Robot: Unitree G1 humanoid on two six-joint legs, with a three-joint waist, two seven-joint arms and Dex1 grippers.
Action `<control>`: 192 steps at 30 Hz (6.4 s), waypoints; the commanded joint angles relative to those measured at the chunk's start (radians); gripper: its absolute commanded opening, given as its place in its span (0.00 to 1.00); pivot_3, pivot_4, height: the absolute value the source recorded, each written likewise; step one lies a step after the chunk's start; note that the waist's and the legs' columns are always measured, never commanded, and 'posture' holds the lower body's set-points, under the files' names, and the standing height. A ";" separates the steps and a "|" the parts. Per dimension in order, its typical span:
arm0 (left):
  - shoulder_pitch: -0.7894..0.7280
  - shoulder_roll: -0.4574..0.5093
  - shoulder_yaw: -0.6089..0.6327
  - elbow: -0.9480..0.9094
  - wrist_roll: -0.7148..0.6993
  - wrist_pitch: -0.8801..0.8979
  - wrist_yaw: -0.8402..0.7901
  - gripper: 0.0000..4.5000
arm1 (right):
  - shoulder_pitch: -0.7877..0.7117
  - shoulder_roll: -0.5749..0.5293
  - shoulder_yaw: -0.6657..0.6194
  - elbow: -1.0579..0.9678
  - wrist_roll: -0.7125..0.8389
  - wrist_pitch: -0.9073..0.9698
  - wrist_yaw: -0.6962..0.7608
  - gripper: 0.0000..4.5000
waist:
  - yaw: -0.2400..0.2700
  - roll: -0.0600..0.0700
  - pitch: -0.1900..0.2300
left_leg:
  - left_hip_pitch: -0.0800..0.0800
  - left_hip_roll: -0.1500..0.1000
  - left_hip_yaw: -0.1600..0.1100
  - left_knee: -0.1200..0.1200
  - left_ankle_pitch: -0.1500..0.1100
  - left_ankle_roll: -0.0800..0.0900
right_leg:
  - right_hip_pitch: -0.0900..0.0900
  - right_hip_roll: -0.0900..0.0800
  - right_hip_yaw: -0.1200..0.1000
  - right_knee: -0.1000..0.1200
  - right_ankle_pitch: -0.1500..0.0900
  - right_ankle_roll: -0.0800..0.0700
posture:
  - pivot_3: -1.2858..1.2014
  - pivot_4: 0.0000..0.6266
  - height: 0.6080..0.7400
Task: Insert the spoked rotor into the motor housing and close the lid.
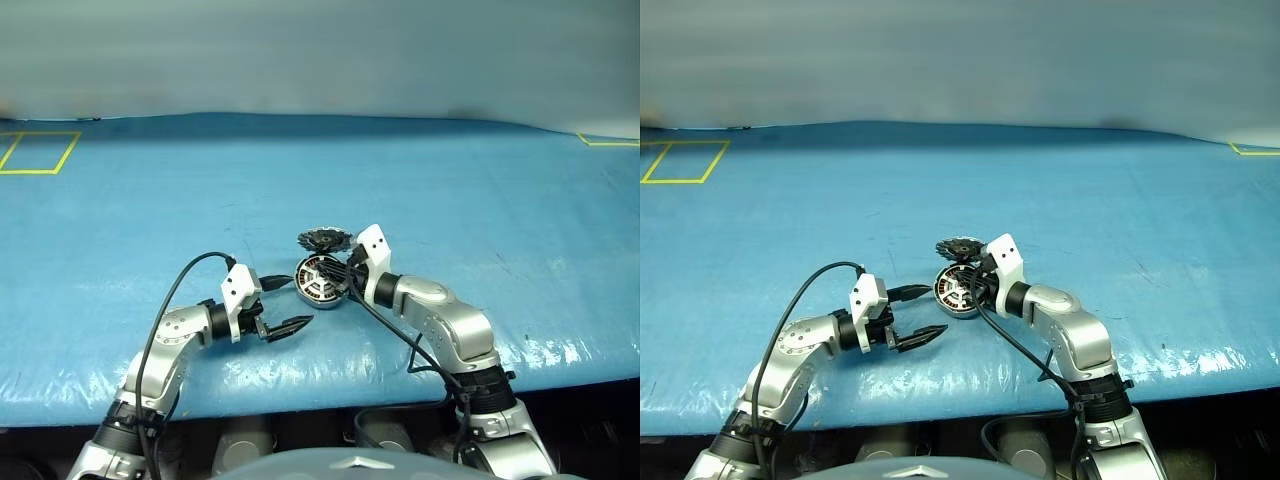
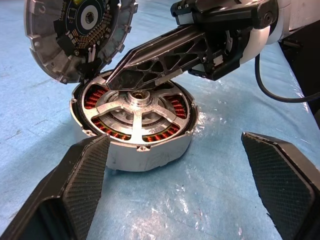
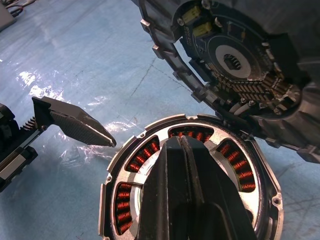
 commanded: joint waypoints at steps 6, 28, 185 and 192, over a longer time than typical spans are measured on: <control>-0.001 -0.015 0.003 -0.058 -0.049 0.001 -0.016 1.00 | 0.010 0.039 -0.065 -0.025 0.090 0.001 -0.027 0.00 | 0.000 0.001 0.001 | -0.001 0.000 0.000 0.000 0.000 0.000 | -0.001 0.000 0.000 0.000 0.000 0.000 | 0.52 0.24 1.00; 0.000 -0.007 0.000 -0.056 -0.016 -0.009 0.018 1.00 | -0.011 0.061 -0.063 0.076 0.074 0.074 -0.165 0.00 | -0.002 0.001 0.000 | -0.001 0.001 0.000 0.000 0.000 0.000 | -0.001 0.000 0.000 0.000 0.000 0.000 | 0.52 0.24 1.00; 0.021 0.063 0.039 0.069 0.066 -0.220 -0.072 0.00 | 0.127 -0.036 0.139 -0.093 -0.060 -0.116 -0.151 0.55 | -0.004 -0.002 0.000 | 0.001 0.003 0.002 0.001 0.000 0.001 | 0.000 0.001 0.000 0.000 0.000 0.000 | 0.52 0.24 1.00; 0.023 0.060 0.034 0.066 0.081 -0.225 -0.062 0.00 | 0.125 -0.030 0.118 -0.099 -0.059 -0.121 -0.149 0.99 | -0.002 -0.002 0.000 | 0.001 0.003 0.002 0.001 0.000 0.001 | -0.001 0.000 0.000 0.000 0.000 0.000 | 0.52 0.24 1.00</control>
